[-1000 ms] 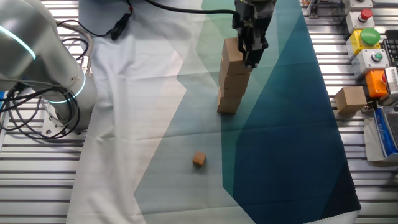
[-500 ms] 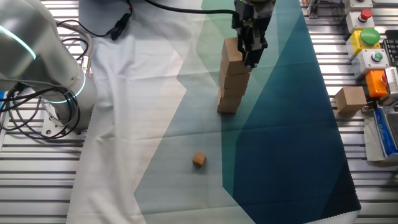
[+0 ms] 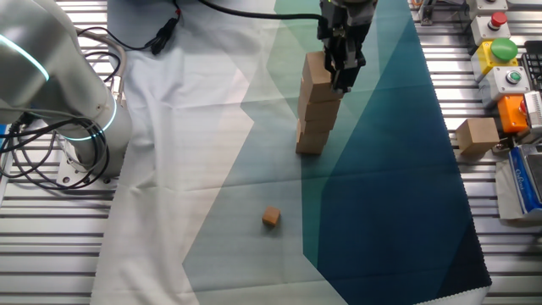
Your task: Stack the blocks in a vertical line of five
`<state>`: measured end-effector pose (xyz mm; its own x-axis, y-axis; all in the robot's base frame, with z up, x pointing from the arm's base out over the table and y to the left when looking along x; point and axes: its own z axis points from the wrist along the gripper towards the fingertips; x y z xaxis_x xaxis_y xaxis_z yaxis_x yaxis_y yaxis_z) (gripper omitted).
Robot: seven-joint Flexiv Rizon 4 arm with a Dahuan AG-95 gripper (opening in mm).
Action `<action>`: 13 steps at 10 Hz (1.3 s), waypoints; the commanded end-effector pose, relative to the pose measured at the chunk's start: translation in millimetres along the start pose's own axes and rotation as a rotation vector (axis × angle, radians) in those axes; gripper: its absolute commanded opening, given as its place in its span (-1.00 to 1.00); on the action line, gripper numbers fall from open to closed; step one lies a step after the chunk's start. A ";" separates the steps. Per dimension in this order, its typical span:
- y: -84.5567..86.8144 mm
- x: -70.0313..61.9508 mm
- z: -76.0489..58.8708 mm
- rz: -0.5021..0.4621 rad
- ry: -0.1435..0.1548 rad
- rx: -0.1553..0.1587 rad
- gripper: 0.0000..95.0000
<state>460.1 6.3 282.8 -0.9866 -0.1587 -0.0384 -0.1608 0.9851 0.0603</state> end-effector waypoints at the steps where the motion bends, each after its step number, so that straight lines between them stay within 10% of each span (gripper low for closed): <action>1: -0.4 -0.5 0.8 -0.001 0.000 0.000 -1.00; 13: 0.7 -0.6 5.4 0.005 -0.002 0.009 -1.00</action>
<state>461.3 7.4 278.2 -0.9874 -0.1526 -0.0407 -0.1546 0.9867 0.0499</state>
